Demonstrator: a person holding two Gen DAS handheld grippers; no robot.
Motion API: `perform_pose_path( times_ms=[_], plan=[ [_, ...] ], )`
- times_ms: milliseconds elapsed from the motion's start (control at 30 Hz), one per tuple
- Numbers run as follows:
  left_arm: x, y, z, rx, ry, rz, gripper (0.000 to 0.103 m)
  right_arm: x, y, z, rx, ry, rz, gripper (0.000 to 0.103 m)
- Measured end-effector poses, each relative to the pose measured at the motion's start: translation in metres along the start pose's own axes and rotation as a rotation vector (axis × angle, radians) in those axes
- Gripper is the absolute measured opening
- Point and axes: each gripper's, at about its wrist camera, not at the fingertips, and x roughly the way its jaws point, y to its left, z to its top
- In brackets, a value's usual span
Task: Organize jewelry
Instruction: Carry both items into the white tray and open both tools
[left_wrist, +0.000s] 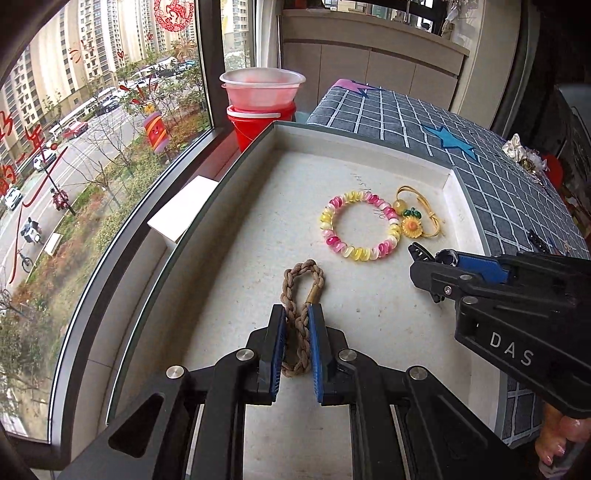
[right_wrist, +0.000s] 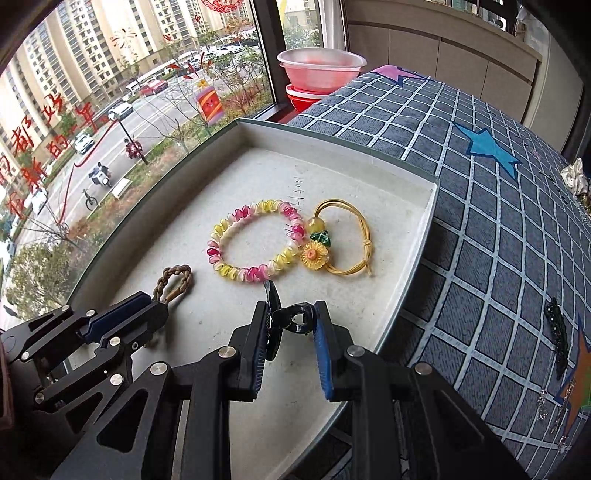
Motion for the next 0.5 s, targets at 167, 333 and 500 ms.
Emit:
perform_pose_path(
  times_ms=[167, 333, 500],
  plan=[
    [0.001, -0.004, 0.0, 0.014, -0.002, 0.011, 0.021, 0.003, 0.008, 0.0, -0.054, 0.013, -0.048, 0.026],
    [0.001, -0.004, 0.001, 0.013, 0.003, 0.019, 0.021, 0.003, 0.012, -0.001, -0.073, 0.02, -0.068, 0.027],
    [0.0, -0.002, 0.002, 0.0, 0.003, 0.035, 0.021, 0.003, 0.011, 0.001, -0.066, 0.02, -0.027, 0.038]
  ],
)
